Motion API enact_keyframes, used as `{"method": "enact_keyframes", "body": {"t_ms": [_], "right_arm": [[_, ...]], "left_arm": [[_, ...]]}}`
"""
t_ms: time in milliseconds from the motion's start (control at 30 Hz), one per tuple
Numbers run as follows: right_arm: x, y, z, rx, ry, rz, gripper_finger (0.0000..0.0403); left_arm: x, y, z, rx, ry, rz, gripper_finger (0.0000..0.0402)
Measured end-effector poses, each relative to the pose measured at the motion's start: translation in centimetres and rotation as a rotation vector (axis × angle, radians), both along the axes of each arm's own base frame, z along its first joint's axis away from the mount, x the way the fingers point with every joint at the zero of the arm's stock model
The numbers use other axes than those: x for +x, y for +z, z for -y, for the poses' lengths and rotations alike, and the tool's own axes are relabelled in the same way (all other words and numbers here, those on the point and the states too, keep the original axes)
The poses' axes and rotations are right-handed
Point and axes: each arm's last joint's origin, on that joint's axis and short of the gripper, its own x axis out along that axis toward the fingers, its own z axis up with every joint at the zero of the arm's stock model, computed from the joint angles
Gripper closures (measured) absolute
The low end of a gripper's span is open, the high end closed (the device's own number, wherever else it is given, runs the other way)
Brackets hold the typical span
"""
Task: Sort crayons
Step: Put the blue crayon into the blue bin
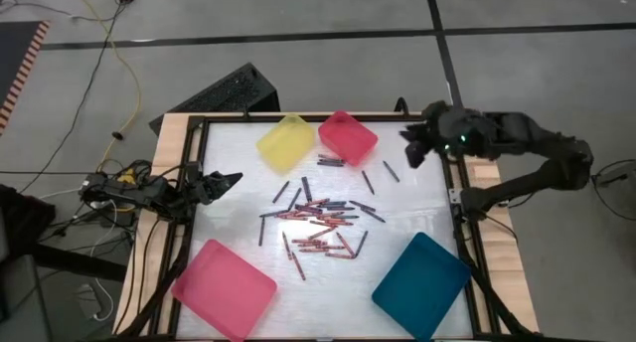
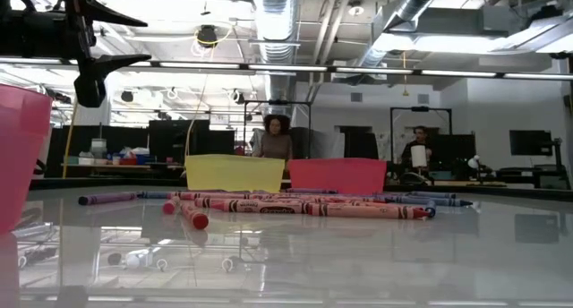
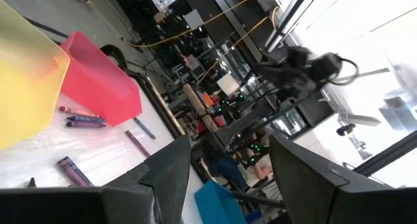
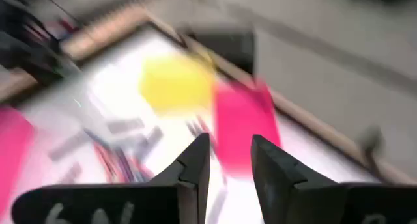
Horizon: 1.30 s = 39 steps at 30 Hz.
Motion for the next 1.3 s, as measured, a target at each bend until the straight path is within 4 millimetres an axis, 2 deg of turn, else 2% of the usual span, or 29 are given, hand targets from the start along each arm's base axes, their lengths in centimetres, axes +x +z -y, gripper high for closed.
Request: {"method": "enact_keyframes", "body": {"t_ms": [100,200,367,500,633,800,933,1300], "right_arm": [[-0.5,-1.5,0.9,0.123,-0.067,-0.164,0.029],[-0.6,-3.0,1.8,0.17,-0.142,-0.317,0.029],[0.8,-5.7,3.1,0.202,-0.198,-0.47,0.029],[1.8,-9.1,4.1,0.272,-0.166,-0.597,0.029],[2.3,-12.5,5.2,0.356,-0.071,-0.614,0.029],[2.7,-15.6,6.8,0.439,-0.037,-0.517,0.029],[2.9,-17.1,7.6,0.428,-0.049,-0.479,0.029],[4.0,-20.5,8.3,0.409,-0.014,-0.487,0.029]], "left_arm": [[0.0,0.0,0.0,0.002,0.003,-0.002,0.0203],[0.0,0.0,0.0,0.011,0.018,-0.01,0.0203],[0.0,0.0,-0.1,0.014,0.023,-0.012,0.0203],[0.0,-0.1,0.0,0.015,0.022,-0.017,0.0203],[0.0,-0.2,0.0,0.017,0.022,-0.028,0.0203],[0.0,-0.2,0.0,0.017,0.022,-0.033,0.0203],[0.0,-0.2,0.0,0.017,0.022,-0.033,0.0203],[0.1,-0.3,0.0,0.011,0.019,-0.04,0.0203]]}}
